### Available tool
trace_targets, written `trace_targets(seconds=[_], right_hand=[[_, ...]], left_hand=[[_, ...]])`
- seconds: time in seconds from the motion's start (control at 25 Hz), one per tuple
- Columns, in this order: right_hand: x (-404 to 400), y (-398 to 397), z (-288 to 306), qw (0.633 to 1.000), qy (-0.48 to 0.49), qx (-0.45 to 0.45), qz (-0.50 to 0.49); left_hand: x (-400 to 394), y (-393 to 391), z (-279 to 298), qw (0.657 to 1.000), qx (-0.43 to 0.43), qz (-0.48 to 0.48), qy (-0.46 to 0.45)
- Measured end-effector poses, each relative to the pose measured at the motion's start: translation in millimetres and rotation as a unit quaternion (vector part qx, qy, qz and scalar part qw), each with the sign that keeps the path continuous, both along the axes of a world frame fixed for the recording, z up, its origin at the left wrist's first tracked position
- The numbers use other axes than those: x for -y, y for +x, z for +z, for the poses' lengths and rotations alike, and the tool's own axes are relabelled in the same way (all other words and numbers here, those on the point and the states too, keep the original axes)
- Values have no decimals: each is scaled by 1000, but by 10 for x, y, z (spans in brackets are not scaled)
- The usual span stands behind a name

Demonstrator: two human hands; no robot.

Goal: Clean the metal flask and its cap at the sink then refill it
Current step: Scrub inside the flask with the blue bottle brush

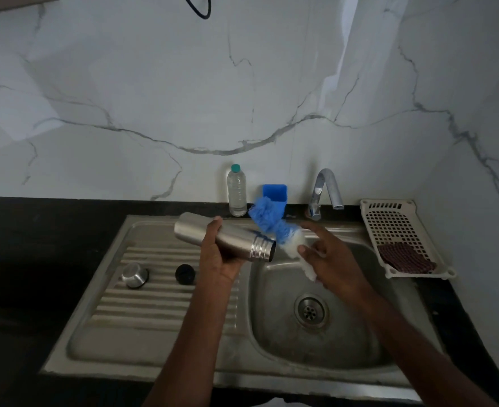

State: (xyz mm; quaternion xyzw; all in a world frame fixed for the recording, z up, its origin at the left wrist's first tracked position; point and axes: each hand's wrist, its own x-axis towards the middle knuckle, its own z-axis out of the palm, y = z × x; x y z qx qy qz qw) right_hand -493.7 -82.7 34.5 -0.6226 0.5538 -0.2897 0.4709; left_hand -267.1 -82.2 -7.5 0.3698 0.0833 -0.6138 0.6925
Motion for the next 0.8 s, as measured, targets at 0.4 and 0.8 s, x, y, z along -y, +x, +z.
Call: trace_targets(seconds=[0.4,0.8], right_hand=[[-37,269,99,965,-167,-198,-31],[-314,420,-176,961,-187,-203,-31]], left_hand=[[77,-121,84,1000,-11,-14,-9],[84,-294,172,990,10,128,64]])
